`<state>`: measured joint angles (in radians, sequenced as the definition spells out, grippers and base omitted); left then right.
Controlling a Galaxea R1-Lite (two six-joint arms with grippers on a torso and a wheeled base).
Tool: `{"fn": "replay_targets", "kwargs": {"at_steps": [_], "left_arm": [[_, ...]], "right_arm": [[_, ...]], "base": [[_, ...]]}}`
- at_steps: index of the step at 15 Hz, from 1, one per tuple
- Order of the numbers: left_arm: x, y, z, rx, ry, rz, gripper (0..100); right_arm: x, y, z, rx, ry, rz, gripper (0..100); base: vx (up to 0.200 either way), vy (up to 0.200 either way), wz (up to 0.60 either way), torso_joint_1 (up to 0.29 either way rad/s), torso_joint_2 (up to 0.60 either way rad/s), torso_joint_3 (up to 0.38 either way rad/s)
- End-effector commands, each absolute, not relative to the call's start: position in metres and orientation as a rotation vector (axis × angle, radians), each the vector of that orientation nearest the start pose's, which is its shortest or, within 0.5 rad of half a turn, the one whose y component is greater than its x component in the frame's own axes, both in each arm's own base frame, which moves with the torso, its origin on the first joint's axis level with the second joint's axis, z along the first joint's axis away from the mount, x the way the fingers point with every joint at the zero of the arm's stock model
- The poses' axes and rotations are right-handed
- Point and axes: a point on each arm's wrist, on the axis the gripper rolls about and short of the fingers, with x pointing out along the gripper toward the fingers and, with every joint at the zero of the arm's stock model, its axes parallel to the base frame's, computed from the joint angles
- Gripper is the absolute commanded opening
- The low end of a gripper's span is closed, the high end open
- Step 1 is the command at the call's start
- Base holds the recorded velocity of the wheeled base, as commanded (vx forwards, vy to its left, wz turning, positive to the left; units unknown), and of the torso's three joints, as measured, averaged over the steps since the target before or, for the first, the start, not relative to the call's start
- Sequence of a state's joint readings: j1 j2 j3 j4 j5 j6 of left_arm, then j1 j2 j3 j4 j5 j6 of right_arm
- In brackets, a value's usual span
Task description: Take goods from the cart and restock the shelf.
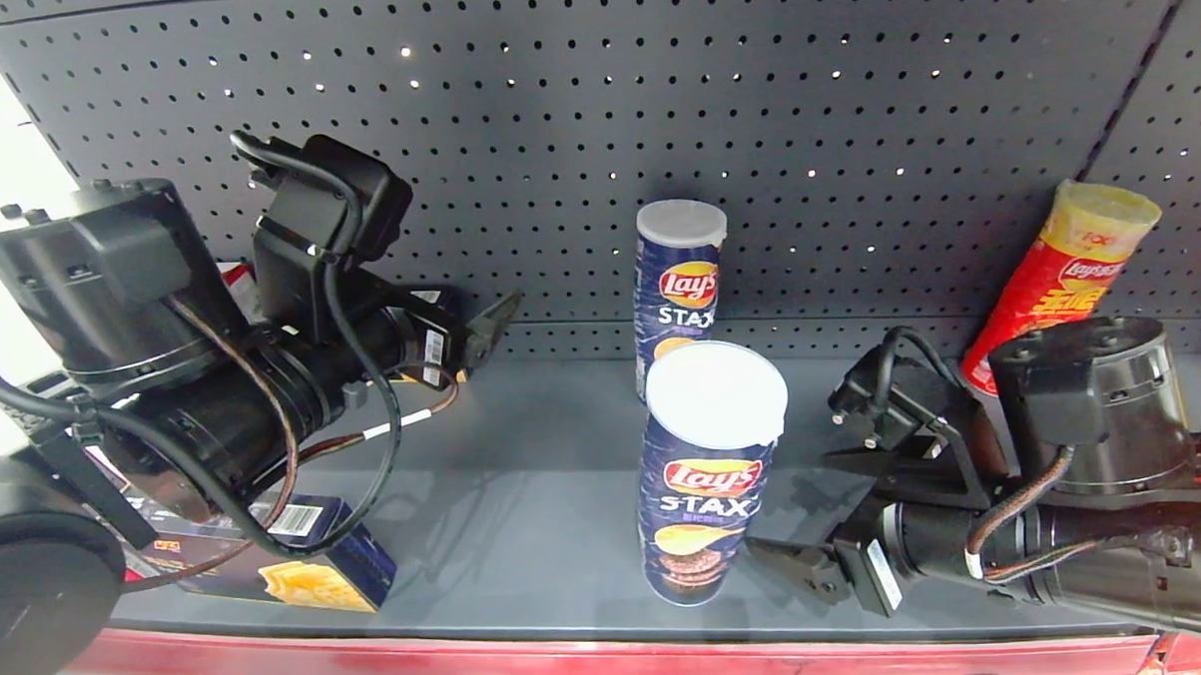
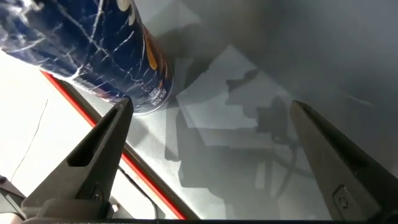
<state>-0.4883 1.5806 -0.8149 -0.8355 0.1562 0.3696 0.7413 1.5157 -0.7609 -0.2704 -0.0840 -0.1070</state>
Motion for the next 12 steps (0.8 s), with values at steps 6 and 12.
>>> {"fn": "replay_targets", "kwargs": {"at_steps": [6,12], "left_arm": [[0.253,-0.131,0.238,0.346,-0.121,-0.318,100],[0.227,-0.113,0.253,0.329,-0.163,-0.297,100]], "right_arm": [[0.185,0.171,0.187,-0.3,0.414,0.677,100],[0.171,0.114,0.252,-0.168,0.146,0.514,100]], "base": [[0.0,0.0,0.0,0.0,0.0,0.0],[0.0,0.0,0.0,0.0,0.0,0.0]]}}
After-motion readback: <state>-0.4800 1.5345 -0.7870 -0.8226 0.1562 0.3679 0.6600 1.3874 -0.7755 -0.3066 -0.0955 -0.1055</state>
